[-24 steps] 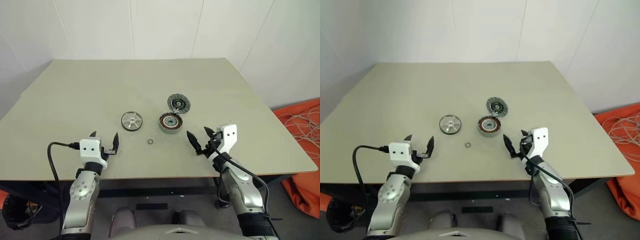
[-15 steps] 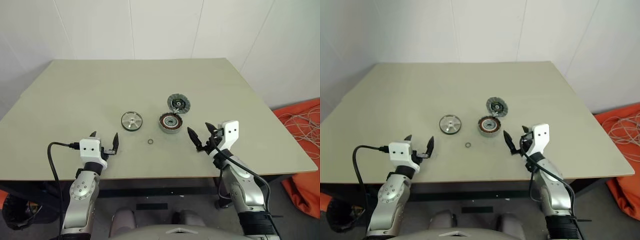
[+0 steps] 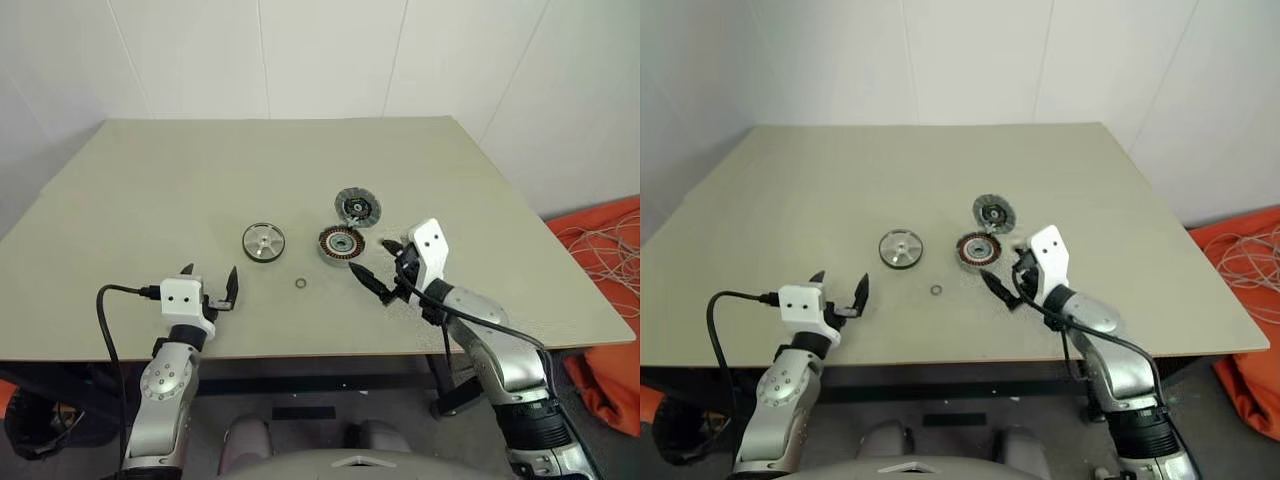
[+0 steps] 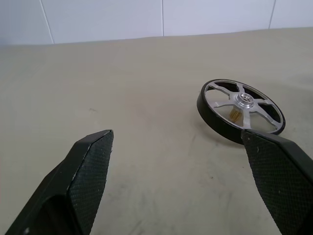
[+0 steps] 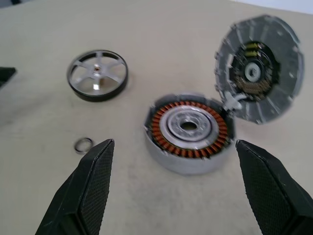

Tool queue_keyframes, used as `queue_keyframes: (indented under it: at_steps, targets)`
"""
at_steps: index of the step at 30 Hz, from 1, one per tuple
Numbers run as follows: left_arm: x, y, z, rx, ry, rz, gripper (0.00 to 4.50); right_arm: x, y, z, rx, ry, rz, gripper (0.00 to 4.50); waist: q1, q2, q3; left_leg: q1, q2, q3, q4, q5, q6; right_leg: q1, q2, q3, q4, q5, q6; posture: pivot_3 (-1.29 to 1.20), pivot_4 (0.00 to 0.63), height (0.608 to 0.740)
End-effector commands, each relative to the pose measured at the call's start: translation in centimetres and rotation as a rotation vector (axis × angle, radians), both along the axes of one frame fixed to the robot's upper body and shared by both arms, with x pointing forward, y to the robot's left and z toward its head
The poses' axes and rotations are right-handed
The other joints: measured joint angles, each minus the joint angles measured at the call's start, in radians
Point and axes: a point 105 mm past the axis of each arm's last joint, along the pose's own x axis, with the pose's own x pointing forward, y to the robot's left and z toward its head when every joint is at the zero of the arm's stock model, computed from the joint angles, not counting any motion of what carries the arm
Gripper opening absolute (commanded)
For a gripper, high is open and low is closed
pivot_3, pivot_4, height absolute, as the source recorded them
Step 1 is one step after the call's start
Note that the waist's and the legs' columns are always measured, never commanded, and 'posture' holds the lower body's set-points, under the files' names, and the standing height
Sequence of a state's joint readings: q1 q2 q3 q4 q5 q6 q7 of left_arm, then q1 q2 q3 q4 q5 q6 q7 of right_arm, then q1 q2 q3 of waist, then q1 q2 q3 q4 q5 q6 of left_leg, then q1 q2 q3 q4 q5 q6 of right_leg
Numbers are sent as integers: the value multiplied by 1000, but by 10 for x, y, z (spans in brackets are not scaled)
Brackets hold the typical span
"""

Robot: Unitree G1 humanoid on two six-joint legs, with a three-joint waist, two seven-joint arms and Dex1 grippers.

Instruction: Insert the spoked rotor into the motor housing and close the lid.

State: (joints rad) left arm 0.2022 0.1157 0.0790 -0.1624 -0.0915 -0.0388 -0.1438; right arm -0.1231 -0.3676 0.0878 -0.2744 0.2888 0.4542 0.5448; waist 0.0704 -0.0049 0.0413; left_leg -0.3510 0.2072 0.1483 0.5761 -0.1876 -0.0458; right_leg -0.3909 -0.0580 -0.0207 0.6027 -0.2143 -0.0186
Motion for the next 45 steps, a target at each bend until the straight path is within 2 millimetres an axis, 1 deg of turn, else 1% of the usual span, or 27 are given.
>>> queue_keyframes:
  at_steps: [1, 5, 8, 15, 20, 24, 27, 30, 36, 45]
  targets:
    - [1, -2, 10, 10, -40, -1, 4455, -1, 19, 25, 14, -25, 86, 4500, 0, 0, 0, 0, 0, 0, 0, 0, 0, 0, 0, 0, 0, 0, 0, 0, 0, 740]
    - [1, -2, 10, 9, -39, 0, 4455, 0, 31, 25, -40, 8, 141, 4500, 2, 0, 0, 0, 0, 0, 0, 0, 0, 0, 0, 0, 0, 0, 0, 0, 0, 740]
    - [1, -3, 10, 9, -39, -2, 4455, 3, 40, 19, -85, 37, 182, 4500, 2, 0, 0, 0, 0, 0, 0, 0, 0, 0, 0, 0, 0, 0, 0, 0, 0, 740]
    - [2, -3, 9, 9, -38, 0, 4455, 10, 62, 1, -111, 123, 245, 4500, 1, 0, 0, 0, 0, 0, 0, 0, 0, 0, 0, 0, 1, 0, 0, 0, 0, 740]
    - [1, -2, 9, 9, -38, 4, 4455, 11, 79, -10, -152, 149, 310, 4500, 1, 0, 0, 0, 0, 0, 0, 0, 0, 0, 0, 0, 2, 0, 0, 0, 0, 740]
    - [0, -2, 9, 8, -37, 9, 4455, 11, 89, -13, -165, 145, 358, 4500, 2, 0, 0, 0, 0, 0, 0, 0, 0, 0, 0, 0, 2, 0, -1, 0, 0, 740]
    - [0, -2, 9, 6, -37, 13, 4455, 13, 94, -17, -169, 149, 373, 4500, 1, 0, 0, 0, 0, 0, 0, 0, 0, 0, 0, 0, 2, 0, -1, 0, 0, 740]
    - [1, -2, 9, 4, -38, 14, 4455, 15, 97, -26, -182, 156, 377, 4500, 1, 0, 0, 0, 0, 0, 0, 0, 0, 0, 0, 0, 2, 0, -1, 0, 0, 740]
    - [1, -2, 9, 3, -39, 13, 4455, 17, 102, -38, -199, 167, 389, 4500, 1, 0, 0, 0, 0, 0, 0, 0, 0, 0, 0, 0, 2, 0, -1, 0, 0, 740]
    - [1, -1, 9, 5, -41, 17, 4455, 20, 101, -47, -214, 178, 391, 4500, 0, 0, 0, 0, 0, 0, 0, 0, 0, 0, 0, 0, 3, 0, -2, 0, 0, 740]
